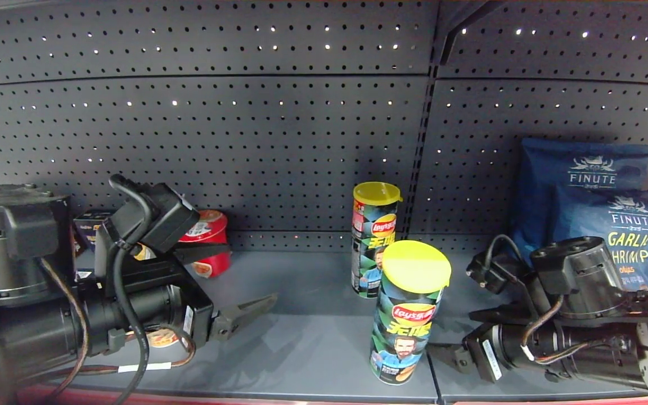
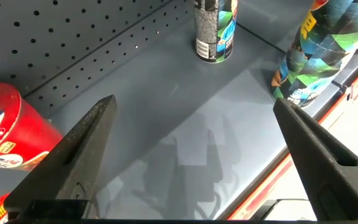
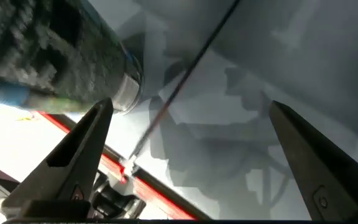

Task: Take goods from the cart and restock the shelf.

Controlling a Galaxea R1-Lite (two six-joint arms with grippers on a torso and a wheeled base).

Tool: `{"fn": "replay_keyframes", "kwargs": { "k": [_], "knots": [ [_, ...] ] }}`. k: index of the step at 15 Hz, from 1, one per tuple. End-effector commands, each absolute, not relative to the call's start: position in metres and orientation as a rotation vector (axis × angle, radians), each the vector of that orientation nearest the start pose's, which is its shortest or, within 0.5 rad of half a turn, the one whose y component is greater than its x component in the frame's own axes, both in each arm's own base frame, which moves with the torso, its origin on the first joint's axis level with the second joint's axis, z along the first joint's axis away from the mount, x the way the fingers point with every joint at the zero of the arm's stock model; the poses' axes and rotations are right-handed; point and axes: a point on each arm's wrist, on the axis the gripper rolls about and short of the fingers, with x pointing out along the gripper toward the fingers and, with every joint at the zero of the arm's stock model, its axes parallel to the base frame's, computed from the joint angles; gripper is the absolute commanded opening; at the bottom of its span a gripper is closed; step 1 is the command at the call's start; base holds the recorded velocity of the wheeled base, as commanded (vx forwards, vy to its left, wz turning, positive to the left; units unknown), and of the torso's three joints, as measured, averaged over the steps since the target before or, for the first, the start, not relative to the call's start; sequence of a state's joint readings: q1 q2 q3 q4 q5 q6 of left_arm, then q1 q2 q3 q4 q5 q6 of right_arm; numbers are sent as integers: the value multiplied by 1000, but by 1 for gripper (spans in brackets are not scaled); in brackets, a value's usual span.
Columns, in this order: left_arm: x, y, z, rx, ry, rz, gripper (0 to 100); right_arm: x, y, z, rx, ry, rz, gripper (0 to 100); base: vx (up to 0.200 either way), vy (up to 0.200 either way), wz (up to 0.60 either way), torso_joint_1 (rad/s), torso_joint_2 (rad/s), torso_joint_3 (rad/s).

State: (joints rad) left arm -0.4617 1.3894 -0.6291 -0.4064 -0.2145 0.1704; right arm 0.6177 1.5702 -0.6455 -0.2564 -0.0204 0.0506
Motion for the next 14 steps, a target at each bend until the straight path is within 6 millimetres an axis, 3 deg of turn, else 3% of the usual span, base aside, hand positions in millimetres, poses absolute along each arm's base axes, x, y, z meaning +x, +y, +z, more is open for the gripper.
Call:
{"fn": "replay_keyframes", "kwargs": {
  "k": [1,8,14],
  "knots": [
    [198,-104,191,208,313,-699,100,202,147,140,-172,665,568,100,0,0,0,0,0,0],
    [197,-103,190,209,319,-699,100,200,141,138,-170,673,554,100,0,0,0,0,0,0],
    [196,-103,189,209,321,-698,100,210,137,137,-159,676,516,100,0,0,0,0,0,0]
  ]
}}
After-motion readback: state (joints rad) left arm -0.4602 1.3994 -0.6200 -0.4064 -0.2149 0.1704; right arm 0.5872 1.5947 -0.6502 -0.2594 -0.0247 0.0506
